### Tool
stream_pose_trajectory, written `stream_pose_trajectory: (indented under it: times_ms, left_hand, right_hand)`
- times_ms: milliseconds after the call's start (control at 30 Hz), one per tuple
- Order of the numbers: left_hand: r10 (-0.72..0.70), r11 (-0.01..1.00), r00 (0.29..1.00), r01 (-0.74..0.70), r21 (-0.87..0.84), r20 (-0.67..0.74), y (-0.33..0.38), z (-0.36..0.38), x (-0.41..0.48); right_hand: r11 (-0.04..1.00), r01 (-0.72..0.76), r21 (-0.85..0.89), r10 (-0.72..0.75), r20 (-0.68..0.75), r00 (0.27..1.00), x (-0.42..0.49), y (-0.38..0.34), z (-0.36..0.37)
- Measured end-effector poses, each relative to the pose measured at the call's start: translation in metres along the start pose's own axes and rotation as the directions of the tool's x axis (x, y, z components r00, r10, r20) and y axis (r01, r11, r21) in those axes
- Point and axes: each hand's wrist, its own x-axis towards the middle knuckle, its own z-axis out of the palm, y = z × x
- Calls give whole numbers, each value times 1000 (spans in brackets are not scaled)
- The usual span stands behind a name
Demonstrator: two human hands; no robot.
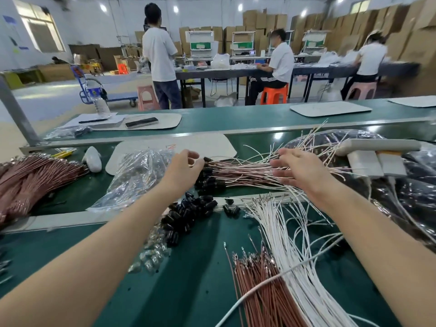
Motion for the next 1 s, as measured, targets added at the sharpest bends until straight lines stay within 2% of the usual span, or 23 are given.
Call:
stream_pose_trajectory:
  times_ms: [100, 233, 333, 467, 600, 733, 867, 933, 1000]
  left_hand:
    - [61, 997, 997, -63, 45, 36, -3, -21, -46]
    - [81, 974, 991, -101, 202, 104, -15, -41, -111]
    - [39, 933, 996, -63, 356, 75, -24, -52, -151]
    - [55, 906, 998, -52, 420, 6, -22, -53, -203]
    - [43, 919, 992, -87, 386, 121, -10, -35, -237]
    - [20, 945, 990, -64, 322, 137, -3, -19, -252]
    - [15, 969, 996, -37, 246, 91, -5, -11, -260]
    - [30, 973, 998, -44, 227, 61, -10, -10, -263]
    - [30, 990, 998, -36, 139, 46, -16, -11, -265]
  right_hand:
    - [984, 112, -141, -116, -23, 993, -21, 2, 7]
    - [915, 242, -324, -219, 106, 970, -65, 4, 28]
    - [780, 322, -536, -214, 255, 943, -97, 13, 43]
    - [526, 350, -775, -116, 342, 933, -134, 19, 59]
    - [291, 307, -906, -31, 312, 950, -160, 24, 69]
    - [157, 283, -946, 37, 292, 956, -175, 35, 80]
    - [104, 276, -956, 42, 281, 959, -180, 41, 94]
    - [105, 266, -958, 60, 273, 960, -179, 40, 98]
    - [138, 256, -957, 64, 267, 962, -179, 37, 100]
